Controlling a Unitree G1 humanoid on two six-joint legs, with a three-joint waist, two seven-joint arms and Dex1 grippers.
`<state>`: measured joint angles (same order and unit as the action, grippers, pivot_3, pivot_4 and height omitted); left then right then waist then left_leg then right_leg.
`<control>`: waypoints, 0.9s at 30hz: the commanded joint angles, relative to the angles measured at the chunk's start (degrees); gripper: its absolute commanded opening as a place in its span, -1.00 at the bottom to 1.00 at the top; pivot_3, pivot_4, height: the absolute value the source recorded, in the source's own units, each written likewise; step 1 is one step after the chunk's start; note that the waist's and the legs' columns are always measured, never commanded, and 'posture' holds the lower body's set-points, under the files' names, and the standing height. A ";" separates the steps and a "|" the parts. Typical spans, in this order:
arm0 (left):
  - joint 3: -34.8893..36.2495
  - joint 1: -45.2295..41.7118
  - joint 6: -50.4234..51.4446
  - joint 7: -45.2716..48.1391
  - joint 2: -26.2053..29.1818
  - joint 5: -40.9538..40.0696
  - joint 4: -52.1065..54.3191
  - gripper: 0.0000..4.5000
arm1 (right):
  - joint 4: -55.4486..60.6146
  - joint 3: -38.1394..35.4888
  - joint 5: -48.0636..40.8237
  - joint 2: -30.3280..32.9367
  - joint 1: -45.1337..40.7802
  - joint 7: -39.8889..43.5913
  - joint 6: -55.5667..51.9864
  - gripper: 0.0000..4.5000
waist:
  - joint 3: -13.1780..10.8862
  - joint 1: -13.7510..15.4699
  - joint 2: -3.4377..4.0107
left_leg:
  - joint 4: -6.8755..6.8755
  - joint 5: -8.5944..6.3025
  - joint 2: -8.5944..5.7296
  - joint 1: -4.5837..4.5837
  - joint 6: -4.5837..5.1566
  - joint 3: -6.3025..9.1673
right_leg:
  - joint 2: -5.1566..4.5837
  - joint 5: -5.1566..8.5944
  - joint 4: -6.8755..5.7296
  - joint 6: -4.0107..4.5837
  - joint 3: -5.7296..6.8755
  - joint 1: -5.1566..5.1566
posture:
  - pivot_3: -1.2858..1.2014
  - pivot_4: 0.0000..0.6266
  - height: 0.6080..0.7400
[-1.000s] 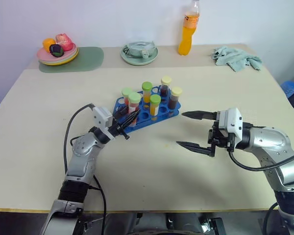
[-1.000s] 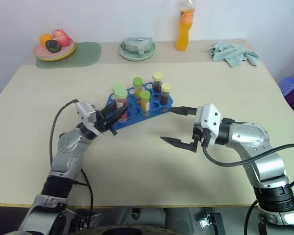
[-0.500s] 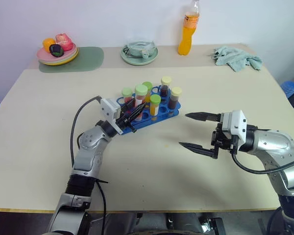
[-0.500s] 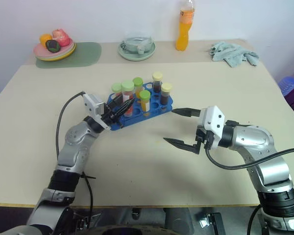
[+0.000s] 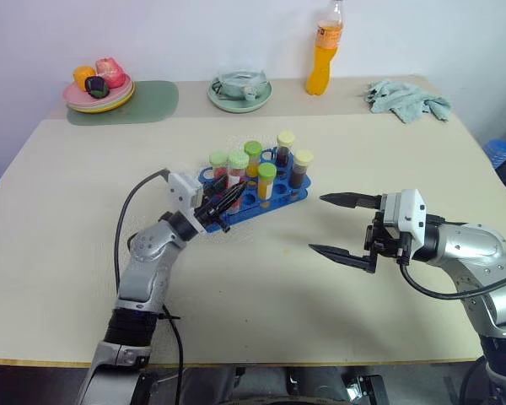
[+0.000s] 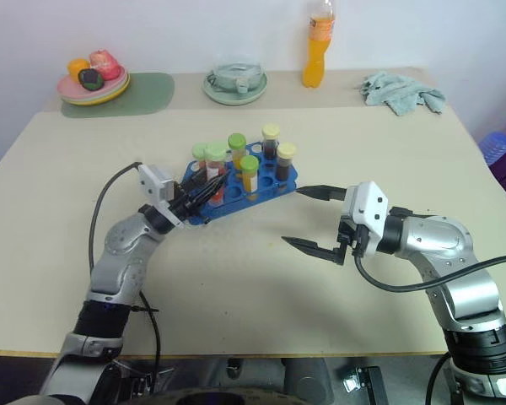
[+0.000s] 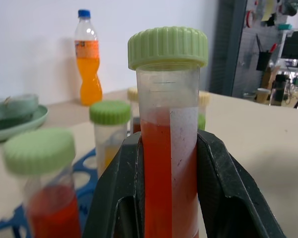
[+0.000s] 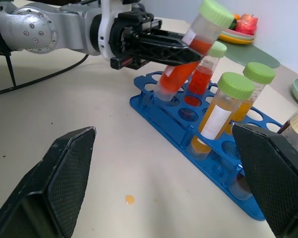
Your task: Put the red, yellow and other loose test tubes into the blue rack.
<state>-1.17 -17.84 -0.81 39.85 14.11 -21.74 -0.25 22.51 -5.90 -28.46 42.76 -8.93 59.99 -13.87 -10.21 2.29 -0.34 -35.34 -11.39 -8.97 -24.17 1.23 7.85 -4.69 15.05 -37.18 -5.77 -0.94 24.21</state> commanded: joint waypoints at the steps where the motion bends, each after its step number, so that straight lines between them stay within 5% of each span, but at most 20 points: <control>1: 1.63 -0.55 -1.51 1.89 0.59 -1.15 -0.99 -0.66 | 1.69 -1.23 -1.32 0.52 -0.49 -0.05 -0.11 1.00 | 0.00 0.00 0.00 | 0.00 0.00 0.00 0.00 0.00 0.00 | 0.00 0.00 0.00 0.00 0.00 -0.01 | 0.03 -0.52 1.00; 27: 2.01 -5.65 -6.10 6.16 1.23 2.19 -9.15 -0.66 | 4.48 -2.80 -2.45 1.45 1.05 -2.05 -2.99 1.00 | 0.02 -0.01 -0.01 | -0.02 0.00 0.00 0.00 0.00 0.00 | 0.00 0.00 -0.02 0.00 0.00 -0.01 | 0.03 -0.52 1.00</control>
<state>0.25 -22.57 -5.88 46.86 15.07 -20.11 -9.94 24.56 -7.29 -30.08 43.77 -7.63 58.41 -17.08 -10.19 2.28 -0.35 -35.38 -11.39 -8.97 -24.17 1.23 7.85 -4.69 15.05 -37.20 -5.77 -0.94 24.20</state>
